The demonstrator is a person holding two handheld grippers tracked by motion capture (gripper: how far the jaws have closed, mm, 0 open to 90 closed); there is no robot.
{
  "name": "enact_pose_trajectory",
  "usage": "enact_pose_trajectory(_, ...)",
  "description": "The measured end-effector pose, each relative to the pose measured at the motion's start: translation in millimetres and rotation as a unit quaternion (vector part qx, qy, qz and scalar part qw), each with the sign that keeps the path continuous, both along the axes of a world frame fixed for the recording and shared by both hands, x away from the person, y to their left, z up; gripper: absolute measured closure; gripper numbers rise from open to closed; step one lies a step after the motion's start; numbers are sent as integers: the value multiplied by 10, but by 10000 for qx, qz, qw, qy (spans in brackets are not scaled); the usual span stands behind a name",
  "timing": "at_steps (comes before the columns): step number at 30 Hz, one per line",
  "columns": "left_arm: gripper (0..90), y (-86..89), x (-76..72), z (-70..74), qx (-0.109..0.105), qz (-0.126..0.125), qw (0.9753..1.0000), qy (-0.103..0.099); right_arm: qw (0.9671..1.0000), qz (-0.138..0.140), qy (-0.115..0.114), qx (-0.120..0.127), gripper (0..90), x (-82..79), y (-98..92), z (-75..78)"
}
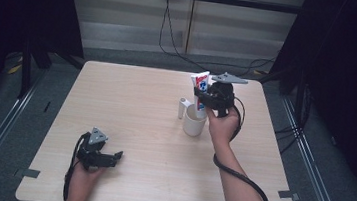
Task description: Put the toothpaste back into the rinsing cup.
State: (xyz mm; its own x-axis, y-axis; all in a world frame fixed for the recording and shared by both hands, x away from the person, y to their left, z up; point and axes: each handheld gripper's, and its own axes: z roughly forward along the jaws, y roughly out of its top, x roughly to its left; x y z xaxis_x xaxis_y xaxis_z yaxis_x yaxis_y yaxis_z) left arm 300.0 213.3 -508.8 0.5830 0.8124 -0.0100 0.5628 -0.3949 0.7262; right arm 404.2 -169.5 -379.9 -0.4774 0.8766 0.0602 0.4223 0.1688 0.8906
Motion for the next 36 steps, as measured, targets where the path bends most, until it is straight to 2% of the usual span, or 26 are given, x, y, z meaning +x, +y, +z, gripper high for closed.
enact_pose_trajectory(8,162,-1,0,0,5,9,10000,-2,9999,69,64,-119,617,-53,44,-115)
enact_pose_trajectory(21,161,-1,1,-1,-1,3,10000,-8,9997,79,237,-61,616,-136,-25,-309)
enact_pose_trajectory(36,161,-1,0,0,2,6,10000,-1,9994,100,337,-56,612,-194,-38,-401)
